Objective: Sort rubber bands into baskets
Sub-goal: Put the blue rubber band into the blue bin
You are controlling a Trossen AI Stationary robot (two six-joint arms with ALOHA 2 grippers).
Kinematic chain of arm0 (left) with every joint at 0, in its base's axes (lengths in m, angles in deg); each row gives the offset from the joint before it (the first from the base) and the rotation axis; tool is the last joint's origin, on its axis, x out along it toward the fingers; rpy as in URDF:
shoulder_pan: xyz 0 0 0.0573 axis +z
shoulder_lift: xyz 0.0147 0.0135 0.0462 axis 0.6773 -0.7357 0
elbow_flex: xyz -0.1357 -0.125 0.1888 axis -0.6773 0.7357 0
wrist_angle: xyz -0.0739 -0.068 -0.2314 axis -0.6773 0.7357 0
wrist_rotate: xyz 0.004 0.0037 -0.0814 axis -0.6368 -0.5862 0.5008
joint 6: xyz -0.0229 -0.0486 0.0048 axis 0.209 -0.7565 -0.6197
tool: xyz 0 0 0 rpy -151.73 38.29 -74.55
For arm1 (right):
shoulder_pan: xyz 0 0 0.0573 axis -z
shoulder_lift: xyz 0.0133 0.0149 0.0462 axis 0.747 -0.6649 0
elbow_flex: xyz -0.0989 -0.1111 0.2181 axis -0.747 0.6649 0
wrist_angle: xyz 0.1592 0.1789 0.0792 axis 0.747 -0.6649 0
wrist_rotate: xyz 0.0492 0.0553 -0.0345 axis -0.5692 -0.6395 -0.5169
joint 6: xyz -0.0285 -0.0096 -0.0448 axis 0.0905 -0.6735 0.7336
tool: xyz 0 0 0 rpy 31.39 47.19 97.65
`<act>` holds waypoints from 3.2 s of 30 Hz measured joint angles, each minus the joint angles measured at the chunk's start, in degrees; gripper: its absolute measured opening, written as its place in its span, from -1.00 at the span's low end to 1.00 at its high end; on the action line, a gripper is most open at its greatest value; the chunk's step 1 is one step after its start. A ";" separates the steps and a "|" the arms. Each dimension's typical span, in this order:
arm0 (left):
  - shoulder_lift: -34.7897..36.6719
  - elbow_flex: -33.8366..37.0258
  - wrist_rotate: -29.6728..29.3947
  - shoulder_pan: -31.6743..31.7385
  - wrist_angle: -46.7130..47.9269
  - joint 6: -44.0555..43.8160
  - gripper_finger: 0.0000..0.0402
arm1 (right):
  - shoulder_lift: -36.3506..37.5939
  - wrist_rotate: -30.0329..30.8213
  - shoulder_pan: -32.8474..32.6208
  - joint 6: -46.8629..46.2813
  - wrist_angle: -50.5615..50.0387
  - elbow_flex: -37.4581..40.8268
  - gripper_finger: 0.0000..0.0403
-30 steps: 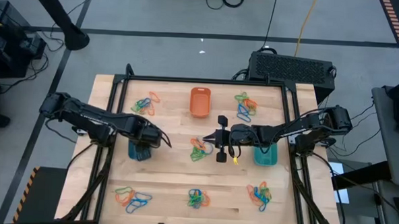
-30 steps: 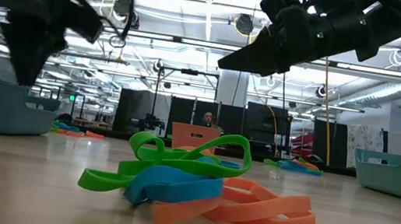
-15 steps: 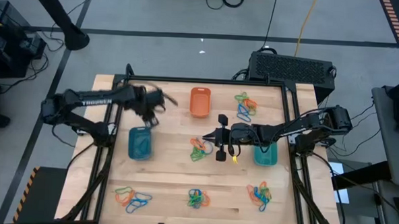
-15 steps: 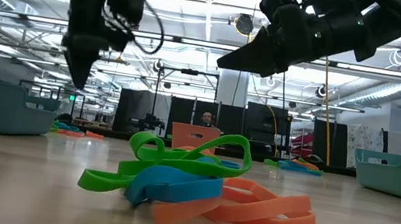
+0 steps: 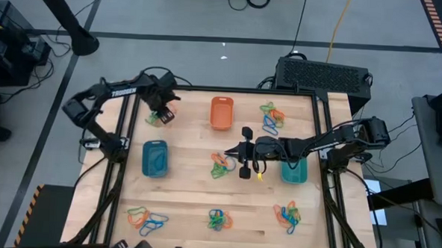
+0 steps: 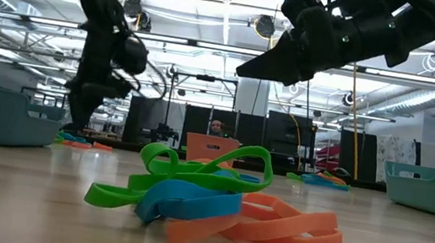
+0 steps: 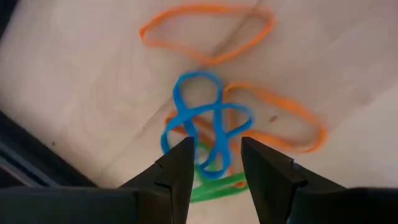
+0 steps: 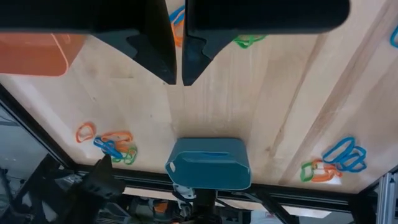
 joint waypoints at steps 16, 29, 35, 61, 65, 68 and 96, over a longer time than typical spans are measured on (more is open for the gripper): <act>-5.95 0.06 -3.48 1.87 -6.01 3.12 -0.30 | 0.00 0.00 0.02 1.02 -0.63 0.00 -0.91; -6.19 0.07 -3.87 2.59 -6.92 4.69 -0.44 | 0.00 0.00 0.02 1.05 -0.66 0.00 -0.91; -6.18 0.07 -3.87 2.65 -7.40 5.74 -0.86 | 0.00 0.00 0.02 1.02 -0.66 0.00 -0.91; 20.70 0.07 1.19 -10.78 4.25 -2.98 -0.99 | 0.00 0.00 0.04 0.83 -0.61 0.00 -0.91; 24.23 0.04 5.16 -15.32 10.55 -9.89 -0.99 | 0.00 0.00 0.02 0.83 -0.61 0.00 -0.91; 25.58 0.04 6.25 -20.31 14.01 -16.50 -0.99 | 0.00 0.00 0.04 0.83 -0.61 0.00 -0.91; 22.61 1.49 5.09 -53.65 21.76 -58.60 -0.99 | -0.02 -0.04 -0.02 -1.98 -0.66 -0.06 -0.91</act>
